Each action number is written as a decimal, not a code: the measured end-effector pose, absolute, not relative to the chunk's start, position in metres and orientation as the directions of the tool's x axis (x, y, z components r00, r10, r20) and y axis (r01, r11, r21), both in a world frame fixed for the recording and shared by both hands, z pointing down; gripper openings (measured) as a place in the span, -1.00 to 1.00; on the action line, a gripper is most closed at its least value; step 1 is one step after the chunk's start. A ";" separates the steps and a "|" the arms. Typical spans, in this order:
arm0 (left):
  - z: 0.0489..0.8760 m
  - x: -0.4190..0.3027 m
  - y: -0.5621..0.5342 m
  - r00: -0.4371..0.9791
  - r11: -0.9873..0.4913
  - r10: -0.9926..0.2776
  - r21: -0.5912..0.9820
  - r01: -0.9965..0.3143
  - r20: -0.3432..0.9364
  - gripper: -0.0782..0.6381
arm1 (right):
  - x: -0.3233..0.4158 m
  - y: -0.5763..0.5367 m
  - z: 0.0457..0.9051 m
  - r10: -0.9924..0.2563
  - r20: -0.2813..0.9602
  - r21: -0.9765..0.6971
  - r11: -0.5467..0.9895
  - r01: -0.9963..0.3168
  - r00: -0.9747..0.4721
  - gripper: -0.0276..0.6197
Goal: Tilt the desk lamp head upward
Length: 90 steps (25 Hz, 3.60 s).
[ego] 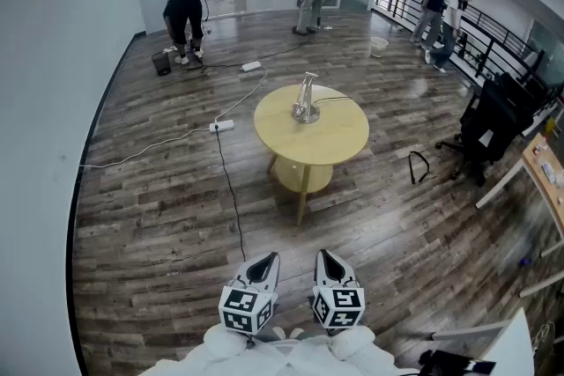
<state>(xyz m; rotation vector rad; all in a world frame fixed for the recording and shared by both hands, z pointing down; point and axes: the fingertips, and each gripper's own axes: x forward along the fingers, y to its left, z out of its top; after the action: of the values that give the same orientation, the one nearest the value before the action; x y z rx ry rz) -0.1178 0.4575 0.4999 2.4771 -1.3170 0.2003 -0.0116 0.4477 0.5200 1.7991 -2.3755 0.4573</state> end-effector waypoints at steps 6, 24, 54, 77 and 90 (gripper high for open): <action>0.509 -0.126 0.435 0.551 -0.508 -0.782 0.215 -0.834 0.292 -0.78 | -0.011 0.432 0.528 -0.919 0.289 -0.178 0.223 -0.958 -0.267 -0.88; 0.516 -0.111 0.309 0.536 -0.497 -0.785 0.199 -0.845 0.311 -0.78 | 0.011 0.293 0.530 -0.924 0.262 -0.208 0.227 -0.952 -0.278 -0.88; 0.521 -0.067 0.083 0.505 -0.460 -0.800 0.209 -0.863 0.324 -0.78 | 0.086 0.077 0.534 -0.928 0.280 -0.206 0.193 -0.959 -0.247 -0.88; 0.533 -0.041 -0.083 0.557 -0.518 -0.766 0.205 -0.830 0.320 -0.78 | 0.109 -0.087 0.549 -0.933 0.297 -0.201 0.149 -0.968 -0.205 -0.88; 0.523 -0.045 -0.218 0.553 -0.522 -0.772 0.184 -0.833 0.313 -0.78 | 0.114 -0.226 0.542 -0.935 0.283 -0.213 0.156 -0.965 -0.214 -0.88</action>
<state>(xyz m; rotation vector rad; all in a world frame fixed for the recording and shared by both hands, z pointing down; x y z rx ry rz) -0.0450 -0.2180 0.5232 2.4807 -1.3241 0.2762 0.1141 -0.2260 0.5424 1.9143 -2.3224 0.5356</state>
